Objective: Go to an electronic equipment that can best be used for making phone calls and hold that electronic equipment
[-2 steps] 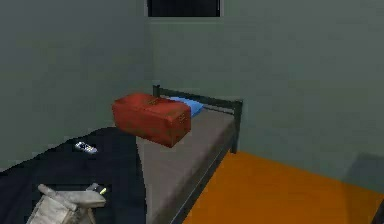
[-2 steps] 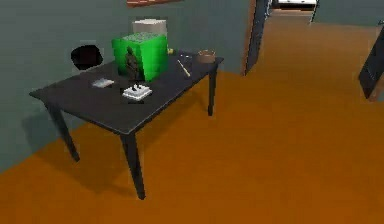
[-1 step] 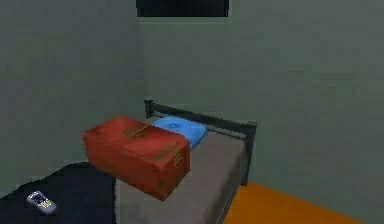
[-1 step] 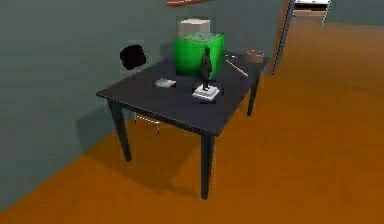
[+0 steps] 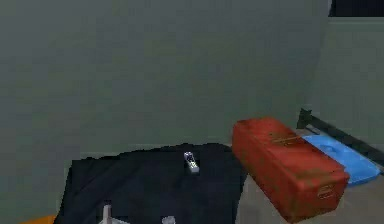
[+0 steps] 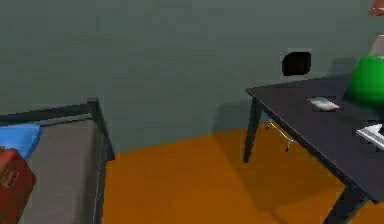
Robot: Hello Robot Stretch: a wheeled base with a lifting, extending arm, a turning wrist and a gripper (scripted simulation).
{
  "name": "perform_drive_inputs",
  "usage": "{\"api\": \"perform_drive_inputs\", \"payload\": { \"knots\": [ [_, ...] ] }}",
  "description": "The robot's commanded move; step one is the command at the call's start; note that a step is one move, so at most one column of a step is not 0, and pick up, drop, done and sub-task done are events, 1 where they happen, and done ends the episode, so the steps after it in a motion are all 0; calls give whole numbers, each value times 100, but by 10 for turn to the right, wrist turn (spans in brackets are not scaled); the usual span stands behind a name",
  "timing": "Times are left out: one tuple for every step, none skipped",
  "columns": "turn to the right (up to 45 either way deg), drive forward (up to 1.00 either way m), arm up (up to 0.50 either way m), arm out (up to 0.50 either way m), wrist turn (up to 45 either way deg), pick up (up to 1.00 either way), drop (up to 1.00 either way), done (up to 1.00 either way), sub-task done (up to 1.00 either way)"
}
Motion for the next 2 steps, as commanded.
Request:
{"api": "perform_drive_inputs", "payload": {
  "knots": [
    [-450, 0, 0, 0, 0, 0, 0, 0, 0],
    [-450, 0, 0, 0, 0, 0, 0, 0, 0]
  ]
}}
